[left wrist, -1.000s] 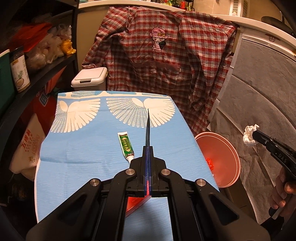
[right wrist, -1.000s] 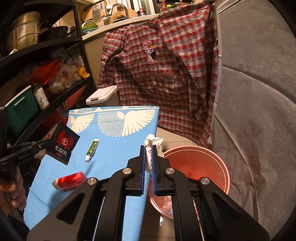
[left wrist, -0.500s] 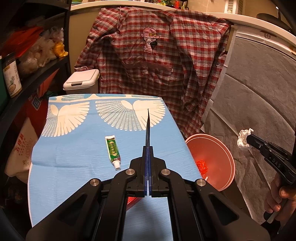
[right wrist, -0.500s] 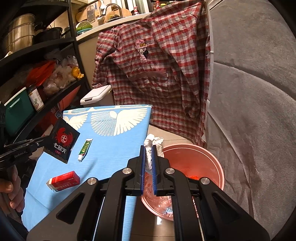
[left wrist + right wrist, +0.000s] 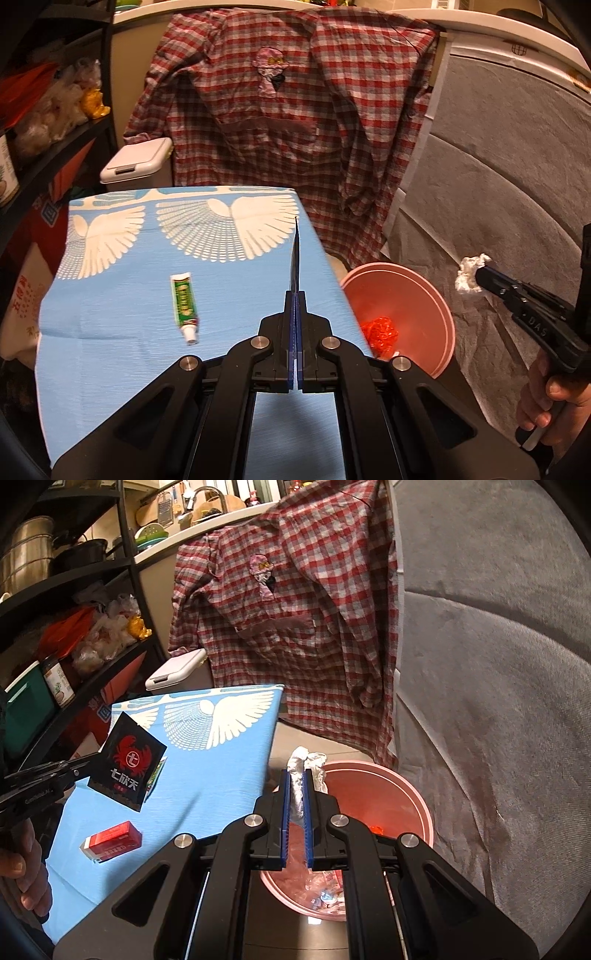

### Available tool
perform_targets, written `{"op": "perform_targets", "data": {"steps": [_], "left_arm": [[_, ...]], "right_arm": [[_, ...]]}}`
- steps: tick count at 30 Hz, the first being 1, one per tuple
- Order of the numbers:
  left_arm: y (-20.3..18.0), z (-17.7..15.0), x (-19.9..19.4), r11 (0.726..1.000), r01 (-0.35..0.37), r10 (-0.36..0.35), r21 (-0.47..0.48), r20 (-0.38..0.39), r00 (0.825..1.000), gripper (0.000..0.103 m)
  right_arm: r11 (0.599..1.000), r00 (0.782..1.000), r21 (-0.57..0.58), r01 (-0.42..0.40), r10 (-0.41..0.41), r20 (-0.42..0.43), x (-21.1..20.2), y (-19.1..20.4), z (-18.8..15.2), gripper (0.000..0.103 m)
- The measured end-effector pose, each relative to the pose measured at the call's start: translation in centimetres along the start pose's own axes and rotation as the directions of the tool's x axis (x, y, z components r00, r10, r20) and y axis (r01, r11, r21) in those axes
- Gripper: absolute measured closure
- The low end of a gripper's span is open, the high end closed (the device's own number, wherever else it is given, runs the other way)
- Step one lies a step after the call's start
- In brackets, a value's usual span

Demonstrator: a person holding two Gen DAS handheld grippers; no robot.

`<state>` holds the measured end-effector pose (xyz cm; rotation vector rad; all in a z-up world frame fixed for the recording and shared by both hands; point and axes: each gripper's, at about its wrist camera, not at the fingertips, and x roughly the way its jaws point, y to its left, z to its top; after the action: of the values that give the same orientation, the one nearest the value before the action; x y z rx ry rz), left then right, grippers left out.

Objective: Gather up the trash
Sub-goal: 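Carry the black packet and tissue over the pink bucket with both grippers, then open both grippers to drop the packet and tissue into the bucket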

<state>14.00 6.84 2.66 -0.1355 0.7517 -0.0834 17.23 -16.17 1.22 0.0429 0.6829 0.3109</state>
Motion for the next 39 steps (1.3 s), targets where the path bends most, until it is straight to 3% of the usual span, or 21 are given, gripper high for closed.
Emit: {"op": "perform_targets", "data": {"steps": [12, 28, 31, 33, 39], "left_arm": [[-5.3, 0.4, 2.5, 0.998, 0.055, -0.054, 0.034, -0.02, 0.998, 0.103], [-10.8, -0.6, 8.3, 0.991, 0.105, -0.096, 0.081, -0.115, 0.989, 0.103], [-10.8, -0.5, 9.0, 0.991, 0.109, -0.098, 0.077, -0.126, 0.987, 0.1], [-10.5, -0.3, 9.0, 0.992, 0.111, -0.103, 0.06, -0.122, 0.987, 0.088], [-9.8, -0.1, 8.1, 0.992, 0.112, -0.106, 0.056, -0.104, 0.989, 0.087]], "right_arm": [[0.999, 0.999, 0.044, 0.023, -0.021, -0.033, 1.5, -2.4, -0.3, 0.096], [0.997, 0.994, 0.058, 0.056, -0.051, -0.094, 3.9, -4.4, -0.9, 0.096], [0.995, 0.992, 0.053, 0.079, -0.073, -0.1, 4.2, -4.6, -1.0, 0.092], [0.995, 0.992, 0.061, 0.081, -0.075, -0.102, 4.3, -4.8, -0.9, 0.085], [0.995, 0.993, 0.057, 0.084, -0.079, -0.092, 4.0, -4.9, -1.0, 0.077]]}}
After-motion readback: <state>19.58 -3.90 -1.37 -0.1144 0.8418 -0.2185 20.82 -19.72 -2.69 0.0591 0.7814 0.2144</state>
